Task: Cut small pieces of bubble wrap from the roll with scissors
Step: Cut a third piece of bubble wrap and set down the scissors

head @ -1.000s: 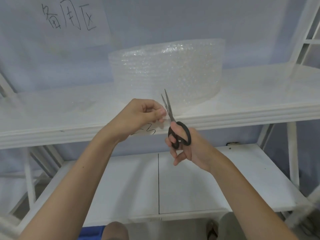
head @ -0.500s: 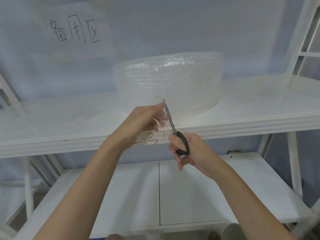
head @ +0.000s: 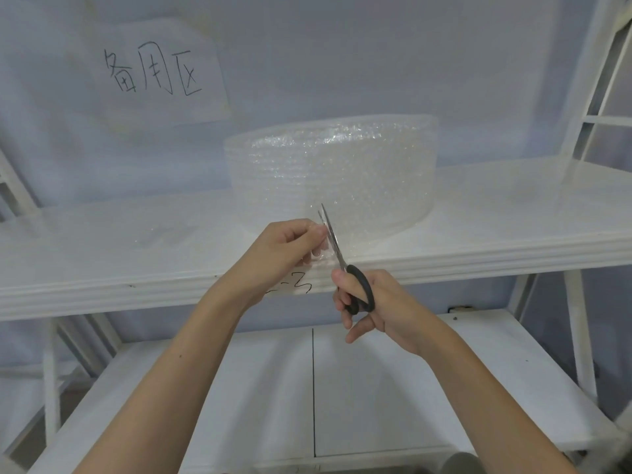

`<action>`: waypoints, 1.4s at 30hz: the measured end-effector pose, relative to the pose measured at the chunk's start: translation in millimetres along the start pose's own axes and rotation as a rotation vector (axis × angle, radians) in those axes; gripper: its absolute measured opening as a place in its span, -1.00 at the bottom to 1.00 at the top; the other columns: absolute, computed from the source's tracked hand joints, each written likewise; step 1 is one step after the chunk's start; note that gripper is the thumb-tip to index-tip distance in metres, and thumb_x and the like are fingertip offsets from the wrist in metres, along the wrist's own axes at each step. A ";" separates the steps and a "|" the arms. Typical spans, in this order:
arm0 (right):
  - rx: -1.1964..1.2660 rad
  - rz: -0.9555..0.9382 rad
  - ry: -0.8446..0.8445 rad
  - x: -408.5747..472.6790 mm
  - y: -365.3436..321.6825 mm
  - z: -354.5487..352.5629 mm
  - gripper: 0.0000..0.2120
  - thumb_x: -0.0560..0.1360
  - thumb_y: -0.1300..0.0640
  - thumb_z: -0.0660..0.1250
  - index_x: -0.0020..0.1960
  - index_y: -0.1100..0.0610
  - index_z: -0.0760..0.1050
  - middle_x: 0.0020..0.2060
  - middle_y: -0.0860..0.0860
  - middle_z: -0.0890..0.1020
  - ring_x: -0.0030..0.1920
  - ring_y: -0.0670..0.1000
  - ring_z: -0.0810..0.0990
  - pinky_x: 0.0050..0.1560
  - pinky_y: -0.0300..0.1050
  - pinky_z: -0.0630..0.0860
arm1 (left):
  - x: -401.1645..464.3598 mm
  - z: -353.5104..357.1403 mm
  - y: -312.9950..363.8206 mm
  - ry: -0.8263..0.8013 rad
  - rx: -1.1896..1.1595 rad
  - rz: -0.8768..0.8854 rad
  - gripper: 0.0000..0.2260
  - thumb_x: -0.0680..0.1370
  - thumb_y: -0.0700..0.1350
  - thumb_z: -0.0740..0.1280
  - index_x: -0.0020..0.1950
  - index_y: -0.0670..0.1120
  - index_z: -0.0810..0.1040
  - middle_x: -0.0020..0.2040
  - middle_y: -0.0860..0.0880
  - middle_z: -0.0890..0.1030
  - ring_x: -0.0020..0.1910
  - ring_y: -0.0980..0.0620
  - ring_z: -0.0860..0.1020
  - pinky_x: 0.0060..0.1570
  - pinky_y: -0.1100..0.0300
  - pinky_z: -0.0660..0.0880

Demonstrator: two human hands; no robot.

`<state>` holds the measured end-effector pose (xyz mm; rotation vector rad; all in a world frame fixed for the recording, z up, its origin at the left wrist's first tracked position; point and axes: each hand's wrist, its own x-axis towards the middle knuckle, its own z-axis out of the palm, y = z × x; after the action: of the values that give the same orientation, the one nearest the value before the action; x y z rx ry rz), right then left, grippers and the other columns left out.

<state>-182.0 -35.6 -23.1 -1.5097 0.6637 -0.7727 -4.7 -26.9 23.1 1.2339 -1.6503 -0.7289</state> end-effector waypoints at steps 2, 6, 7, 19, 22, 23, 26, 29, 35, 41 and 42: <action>-0.006 0.000 -0.010 0.0 -2.4 0.4 -0.53 0.40 -0.22 0.39 -0.32 0.20 0.46 -0.28 0.13 0.47 -0.40 0.02 0.49 -0.34 -0.06 0.59 | 0.0 -0.9 -0.4 -0.006 -0.012 0.001 -0.71 0.64 -0.07 0.25 -0.28 -0.04 0.56 -0.37 0.14 0.50 -0.38 0.18 0.42 -0.25 0.32 0.39; 0.037 0.006 -0.029 -2.0 -2.8 3.1 -0.56 0.40 -0.22 0.37 -0.36 0.15 0.45 -0.25 0.13 0.46 -0.39 0.05 0.47 -0.37 -0.06 0.58 | -1.9 -1.5 0.3 0.006 -0.058 0.007 -0.70 0.65 -0.09 0.24 -0.28 -0.05 0.55 -0.36 0.09 0.48 -0.38 0.17 0.41 -0.23 0.29 0.39; 0.046 0.004 -0.033 -3.0 -2.0 3.8 -0.56 0.38 -0.23 0.38 -0.37 0.14 0.45 -0.24 0.15 0.45 -0.39 0.06 0.47 -0.38 -0.06 0.57 | -2.4 -1.1 0.8 0.015 -0.065 0.007 -0.70 0.65 -0.09 0.24 -0.28 -0.05 0.55 -0.37 0.11 0.47 -0.38 0.18 0.42 -0.24 0.32 0.40; 0.045 -0.016 -0.011 -9.7 1.2 8.5 -0.59 0.35 -0.23 0.39 -0.38 0.11 0.46 -0.20 0.17 0.41 -0.39 0.06 0.46 -0.41 -0.07 0.56 | -4.5 -0.1 1.5 0.004 -0.044 0.013 -0.69 0.64 -0.10 0.25 -0.29 -0.05 0.56 -0.35 0.09 0.49 -0.36 0.16 0.41 -0.24 0.34 0.41; 0.048 -0.017 -0.002 -2.9 -9.9 9.9 -0.55 0.40 -0.24 0.40 -0.33 0.14 0.46 -0.22 0.15 0.45 -0.40 0.03 0.50 -0.41 -0.11 0.56 | -5.4 -0.4 1.4 -0.005 -0.033 0.028 -0.66 0.64 -0.09 0.24 -0.34 -0.01 0.53 -0.35 0.08 0.48 -0.34 0.13 0.42 -0.23 0.32 0.42; 0.050 -0.013 -0.006 -0.8 -12.6 10.2 -0.54 0.37 -0.26 0.40 -0.32 0.15 0.46 -0.23 0.13 0.47 -0.40 0.02 0.51 -0.41 -0.11 0.57 | -5.6 -0.1 1.3 -0.009 -0.032 0.034 -0.65 0.65 -0.09 0.24 -0.35 -0.01 0.50 -0.35 0.06 0.47 -0.33 0.11 0.42 -0.22 0.31 0.43; 0.035 -0.005 0.000 3.1 -16.6 10.1 -0.53 0.30 -0.26 0.42 -0.32 0.17 0.48 -0.32 0.10 0.49 -0.41 0.00 0.52 -0.40 -0.15 0.57 | -5.6 -0.3 0.4 -0.007 -0.039 0.045 -0.64 0.65 -0.10 0.23 -0.35 -0.01 0.49 -0.34 0.04 0.45 -0.33 0.09 0.41 -0.22 0.29 0.43; 0.021 -0.018 0.037 5.3 -13.7 7.6 -0.51 0.30 -0.21 0.49 -0.27 0.23 0.47 -0.34 0.15 0.45 -0.45 -0.03 0.50 -0.39 -0.18 0.56 | -6.0 -1.0 1.0 -0.013 -0.028 0.064 -0.60 0.65 -0.12 0.22 -0.39 0.06 0.50 -0.37 0.11 0.44 -0.37 0.16 0.40 -0.26 0.35 0.39; 0.050 -0.059 0.017 5.4 -9.9 5.1 -0.53 0.31 -0.24 0.41 -0.33 0.19 0.49 -0.30 0.19 0.43 -0.42 0.00 0.48 -0.44 -0.16 0.55 | -6.2 -2.7 -0.7 -0.074 0.011 0.070 -0.69 0.65 -0.11 0.24 -0.30 -0.06 0.54 -0.33 0.10 0.53 -0.32 0.15 0.45 -0.20 0.35 0.41; 0.020 -0.059 0.031 5.2 -16.3 7.2 -0.55 0.34 -0.22 0.36 -0.35 0.19 0.50 -0.33 0.18 0.45 -0.46 -0.01 0.46 -0.46 -0.15 0.54 | -4.4 -3.7 -2.6 -0.071 0.002 0.061 -0.66 0.60 0.05 0.24 -0.34 0.00 0.56 -0.31 -0.01 0.54 -0.28 0.05 0.46 -0.14 0.17 0.42; 0.021 -0.055 0.026 4.8 -18.0 7.5 -0.56 0.34 -0.22 0.36 -0.36 0.17 0.50 -0.33 0.16 0.47 -0.46 -0.02 0.47 -0.47 -0.15 0.54 | -4.5 -3.6 -2.9 -0.077 -0.006 0.066 -0.66 0.61 0.03 0.24 -0.33 -0.02 0.55 -0.31 0.00 0.53 -0.28 0.05 0.46 -0.14 0.18 0.41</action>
<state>-173.7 -33.3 -4.9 -1.5061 0.6335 -0.8400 0.1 -23.3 20.6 1.1541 -1.7423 -0.7479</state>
